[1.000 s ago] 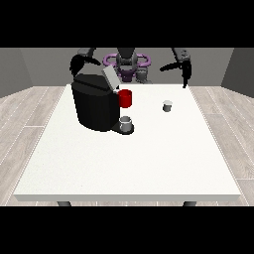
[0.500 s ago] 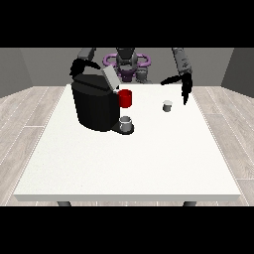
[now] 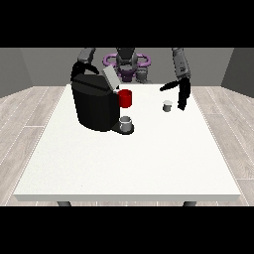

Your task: Insert the coffee pod into the coffee machine and close the lid

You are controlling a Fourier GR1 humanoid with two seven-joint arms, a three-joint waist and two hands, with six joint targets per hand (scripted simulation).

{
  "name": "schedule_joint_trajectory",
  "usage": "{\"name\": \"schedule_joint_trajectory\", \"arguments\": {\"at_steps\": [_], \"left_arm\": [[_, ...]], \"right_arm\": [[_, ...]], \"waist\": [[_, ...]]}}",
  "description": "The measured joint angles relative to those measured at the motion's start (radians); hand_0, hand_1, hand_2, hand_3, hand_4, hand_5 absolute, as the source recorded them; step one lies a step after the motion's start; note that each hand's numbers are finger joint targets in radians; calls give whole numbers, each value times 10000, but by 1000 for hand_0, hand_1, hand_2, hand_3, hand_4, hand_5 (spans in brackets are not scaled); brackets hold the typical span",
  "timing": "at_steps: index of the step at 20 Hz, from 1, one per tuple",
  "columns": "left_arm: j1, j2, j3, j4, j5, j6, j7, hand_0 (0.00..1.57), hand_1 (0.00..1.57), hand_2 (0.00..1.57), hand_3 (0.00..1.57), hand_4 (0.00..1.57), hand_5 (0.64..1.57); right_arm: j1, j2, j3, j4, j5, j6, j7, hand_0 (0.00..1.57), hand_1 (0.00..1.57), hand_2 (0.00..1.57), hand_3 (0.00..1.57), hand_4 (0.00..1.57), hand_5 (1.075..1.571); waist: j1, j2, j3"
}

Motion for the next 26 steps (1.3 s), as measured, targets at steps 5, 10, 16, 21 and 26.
{"name": "schedule_joint_trajectory", "arguments": {"at_steps": [5,10,16,21,26], "left_arm": [[-332,-22,-106,763,-529,202,-87,807,807,847,501,0,1571],[-549,215,-313,1353,-1201,453,-363,580,580,719,472,0,1571],[-708,325,-615,1952,-2081,1087,-750,645,645,788,527,0,1571],[-1033,322,-571,2422,-2620,1978,-1185,686,686,849,651,288,1571],[-1365,183,-535,2886,-2979,2527,-1294,920,920,1042,829,361,1571]], "right_arm": [[-216,-36,-26,424,207,-172,151,0,0,0,0,424,1571],[-480,-126,-102,659,309,-256,193,0,0,0,0,392,1571],[-531,-187,-128,764,220,-87,123,0,0,0,0,465,1571],[-776,-176,-136,688,221,-143,345,0,0,0,0,520,1571],[-878,-165,-131,674,261,-222,560,0,0,0,0,515,1571]], "waist": [[86,-57,0],[37,168,-1],[-121,283,4],[-184,374,29],[-229,320,12]]}}
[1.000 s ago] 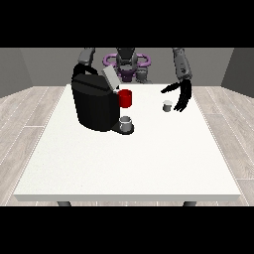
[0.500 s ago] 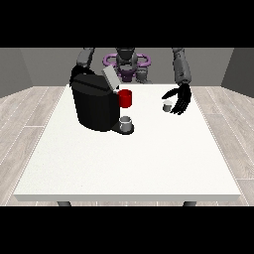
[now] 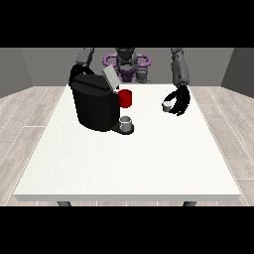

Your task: Insert the coffee pod into the coffee machine and close the lid

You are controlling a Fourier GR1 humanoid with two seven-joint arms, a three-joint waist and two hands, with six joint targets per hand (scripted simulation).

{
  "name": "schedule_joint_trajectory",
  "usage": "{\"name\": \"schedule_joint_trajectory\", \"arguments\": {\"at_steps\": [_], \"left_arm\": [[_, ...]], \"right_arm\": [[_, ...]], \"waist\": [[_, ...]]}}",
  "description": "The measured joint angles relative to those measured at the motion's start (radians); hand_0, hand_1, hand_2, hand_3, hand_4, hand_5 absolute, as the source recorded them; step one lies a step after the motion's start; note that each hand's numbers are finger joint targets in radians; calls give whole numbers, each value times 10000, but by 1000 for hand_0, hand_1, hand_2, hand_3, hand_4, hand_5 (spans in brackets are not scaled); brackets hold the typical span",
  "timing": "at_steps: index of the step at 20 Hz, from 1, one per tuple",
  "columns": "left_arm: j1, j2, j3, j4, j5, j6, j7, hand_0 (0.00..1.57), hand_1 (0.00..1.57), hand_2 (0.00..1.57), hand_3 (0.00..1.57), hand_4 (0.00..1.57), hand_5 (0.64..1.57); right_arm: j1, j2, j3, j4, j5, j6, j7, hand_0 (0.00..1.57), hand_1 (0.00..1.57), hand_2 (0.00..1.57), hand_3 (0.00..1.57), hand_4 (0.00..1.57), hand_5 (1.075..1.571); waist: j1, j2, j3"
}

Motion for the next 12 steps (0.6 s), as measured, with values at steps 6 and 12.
{"name": "schedule_joint_trajectory", "arguments": {"at_steps": [6,12], "left_arm": [[-84,-57,-283,212,-639,510,-236,1028,1028,1112,890,287,1571],[-306,81,-296,562,-941,403,-564,1424,1424,1457,1423,564,1571]], "right_arm": [[98,63,-124,313,-230,70,-436,0,0,0,0,510,1571],[262,30,-128,287,-381,130,-353,0,0,0,0,414,1571]], "waist": [[55,24,19],[-10,-131,-3]]}}
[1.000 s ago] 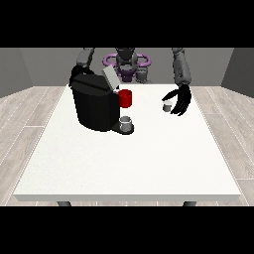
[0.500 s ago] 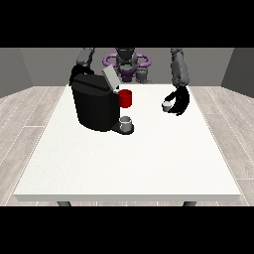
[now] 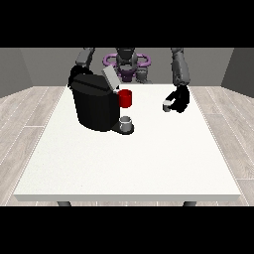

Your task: Insert the coffee pod into the coffee machine and close the lid

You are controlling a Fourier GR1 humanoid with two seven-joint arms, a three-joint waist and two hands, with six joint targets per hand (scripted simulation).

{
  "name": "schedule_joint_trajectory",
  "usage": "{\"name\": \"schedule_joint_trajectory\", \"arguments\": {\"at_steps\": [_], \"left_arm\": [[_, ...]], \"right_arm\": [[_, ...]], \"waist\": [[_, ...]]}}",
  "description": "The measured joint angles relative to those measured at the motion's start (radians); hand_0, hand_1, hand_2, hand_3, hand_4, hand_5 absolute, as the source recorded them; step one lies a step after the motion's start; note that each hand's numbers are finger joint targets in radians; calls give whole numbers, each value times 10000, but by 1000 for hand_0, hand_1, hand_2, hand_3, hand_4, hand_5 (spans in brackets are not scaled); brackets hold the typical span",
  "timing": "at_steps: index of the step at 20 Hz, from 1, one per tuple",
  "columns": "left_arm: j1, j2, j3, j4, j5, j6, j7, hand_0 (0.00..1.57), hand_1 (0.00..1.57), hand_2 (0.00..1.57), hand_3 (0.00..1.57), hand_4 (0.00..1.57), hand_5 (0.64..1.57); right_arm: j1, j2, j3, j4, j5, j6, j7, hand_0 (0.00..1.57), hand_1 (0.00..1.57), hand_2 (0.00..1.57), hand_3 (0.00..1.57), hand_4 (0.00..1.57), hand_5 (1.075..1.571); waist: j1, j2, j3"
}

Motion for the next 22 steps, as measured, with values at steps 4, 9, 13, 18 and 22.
{"name": "schedule_joint_trajectory", "arguments": {"at_steps": [4,9,13,18,22], "left_arm": [[-388,-41,-101,-294,33,-683,-195,1400,1400,1423,1364,595,1571],[-1038,89,-57,-602,132,-1464,-196,1243,1243,1327,1315,535,1571],[-1596,-19,-213,-1056,79,-2092,158,1252,1252,1329,1292,573,1571],[-2386,56,-74,-1312,94,-2538,553,1255,1255,1332,1288,556,1571],[-2948,47,118,-1322,94,-2635,984,1253,1253,1328,1281,537,1571]], "right_arm": [[-25,7,-160,445,-15,-85,-133,0,0,0,0,445,1571],[-62,83,-156,782,-110,-170,-133,0,0,0,0,505,1571],[-195,-52,-327,1366,-160,-83,-328,0,0,0,0,468,1571],[-427,-8,-265,1536,-196,33,-463,0,0,0,0,468,1571],[-561,85,-80,1503,-223,107,-609,0,0,0,0,475,1571]], "waist": [[200,-295,-5],[195,-559,-6],[339,-805,-5],[106,-726,-5],[-181,-551,-5]]}}
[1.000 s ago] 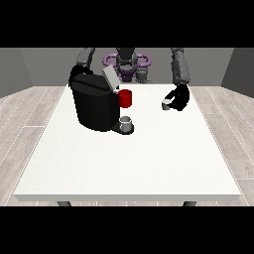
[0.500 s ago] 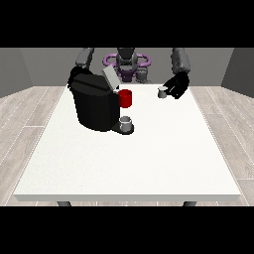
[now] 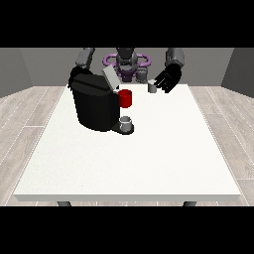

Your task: Insert the coffee pod into the coffee machine and close the lid

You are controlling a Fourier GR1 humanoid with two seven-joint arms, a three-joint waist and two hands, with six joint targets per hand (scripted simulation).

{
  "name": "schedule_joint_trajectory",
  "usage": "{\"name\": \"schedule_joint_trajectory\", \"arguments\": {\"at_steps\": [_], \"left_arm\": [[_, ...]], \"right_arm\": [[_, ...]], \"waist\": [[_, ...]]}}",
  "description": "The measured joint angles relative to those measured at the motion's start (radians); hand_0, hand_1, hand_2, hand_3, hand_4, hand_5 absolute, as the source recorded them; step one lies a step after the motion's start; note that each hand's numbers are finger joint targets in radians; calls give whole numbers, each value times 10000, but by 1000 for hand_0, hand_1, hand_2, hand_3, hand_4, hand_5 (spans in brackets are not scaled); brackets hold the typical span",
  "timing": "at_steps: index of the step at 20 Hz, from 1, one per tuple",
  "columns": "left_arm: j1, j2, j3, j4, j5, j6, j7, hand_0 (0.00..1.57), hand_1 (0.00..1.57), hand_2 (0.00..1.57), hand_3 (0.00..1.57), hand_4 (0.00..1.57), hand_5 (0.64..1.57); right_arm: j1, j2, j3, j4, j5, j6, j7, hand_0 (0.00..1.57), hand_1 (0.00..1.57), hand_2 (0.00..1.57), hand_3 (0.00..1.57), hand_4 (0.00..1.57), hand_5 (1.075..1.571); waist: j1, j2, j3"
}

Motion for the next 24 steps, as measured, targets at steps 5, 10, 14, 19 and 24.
{"name": "schedule_joint_trajectory", "arguments": {"at_steps": [5,10,14,19,24], "left_arm": [[-785,221,251,-47,-31,-95,433,1248,1248,1292,1237,515,1571],[-1593,318,587,90,55,-177,1059,1255,1255,1287,1219,471,1571],[-2005,445,739,240,68,-239,1138,1284,1284,1340,1276,519,1571],[-2272,647,834,367,-9,-217,1003,1262,1262,1297,1237,494,1571],[-2498,521,794,396,-113,-169,1052,1314,1314,1328,1230,493,1571]], "right_arm": [[-171,47,144,-114,-9,112,-50,0,0,0,0,500,1571],[-313,124,372,-352,40,108,49,0,0,0,0,508,1571],[-490,78,618,-730,203,-51,402,0,0,0,0,511,1571],[-602,-7,624,-1141,218,-48,630,0,0,0,0,541,1571],[-719,-71,461,-1225,233,-152,555,0,0,0,0,480,1571]], "waist": [[-382,173,-2],[-795,348,-2],[-1103,531,-3],[-1309,839,-2],[-1339,1070,-2]]}}
